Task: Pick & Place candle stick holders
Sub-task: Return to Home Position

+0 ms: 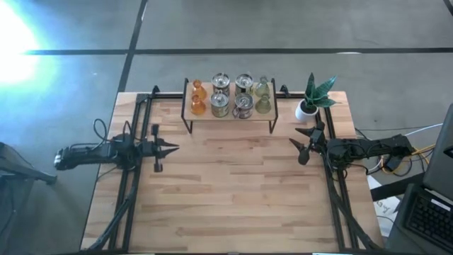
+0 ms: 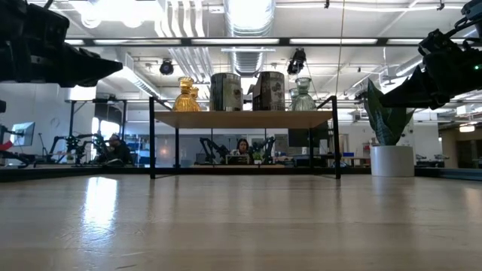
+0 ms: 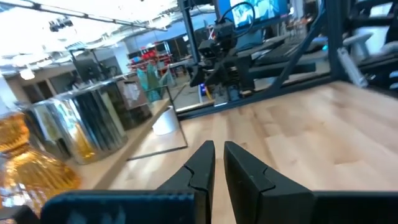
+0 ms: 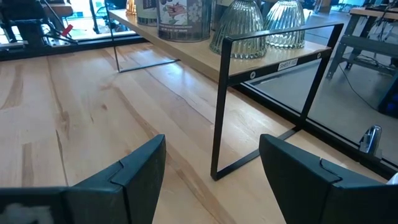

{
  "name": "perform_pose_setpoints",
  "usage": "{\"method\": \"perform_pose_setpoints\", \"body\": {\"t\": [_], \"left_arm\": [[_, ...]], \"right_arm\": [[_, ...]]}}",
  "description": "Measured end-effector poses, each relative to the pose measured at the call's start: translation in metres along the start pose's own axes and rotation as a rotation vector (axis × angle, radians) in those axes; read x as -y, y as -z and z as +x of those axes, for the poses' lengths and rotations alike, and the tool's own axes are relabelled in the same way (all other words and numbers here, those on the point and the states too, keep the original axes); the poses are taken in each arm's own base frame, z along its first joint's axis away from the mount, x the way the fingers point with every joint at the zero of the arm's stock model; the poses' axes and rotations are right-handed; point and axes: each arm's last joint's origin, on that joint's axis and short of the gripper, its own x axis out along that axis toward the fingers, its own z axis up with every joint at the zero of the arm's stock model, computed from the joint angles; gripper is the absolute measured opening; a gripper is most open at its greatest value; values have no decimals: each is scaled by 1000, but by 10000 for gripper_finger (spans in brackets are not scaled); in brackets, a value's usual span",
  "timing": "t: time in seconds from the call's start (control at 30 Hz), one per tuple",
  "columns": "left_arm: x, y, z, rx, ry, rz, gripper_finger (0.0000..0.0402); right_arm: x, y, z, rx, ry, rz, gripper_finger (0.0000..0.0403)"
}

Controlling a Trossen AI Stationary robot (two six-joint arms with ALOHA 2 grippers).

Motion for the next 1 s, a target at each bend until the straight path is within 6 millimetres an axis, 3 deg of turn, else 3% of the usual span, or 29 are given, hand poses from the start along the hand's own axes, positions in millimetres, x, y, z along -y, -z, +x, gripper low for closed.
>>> {"method": "perform_pose_setpoints", "body": {"t": [0.87,1.0], "left_arm": [[1,1,1,-6,6,-50,39],[1,1,1,-7,6,-51,39]], "right_arm": [[0,0,0,3,2,3,251],[3,-4,0,26,-7,84,251]]}}
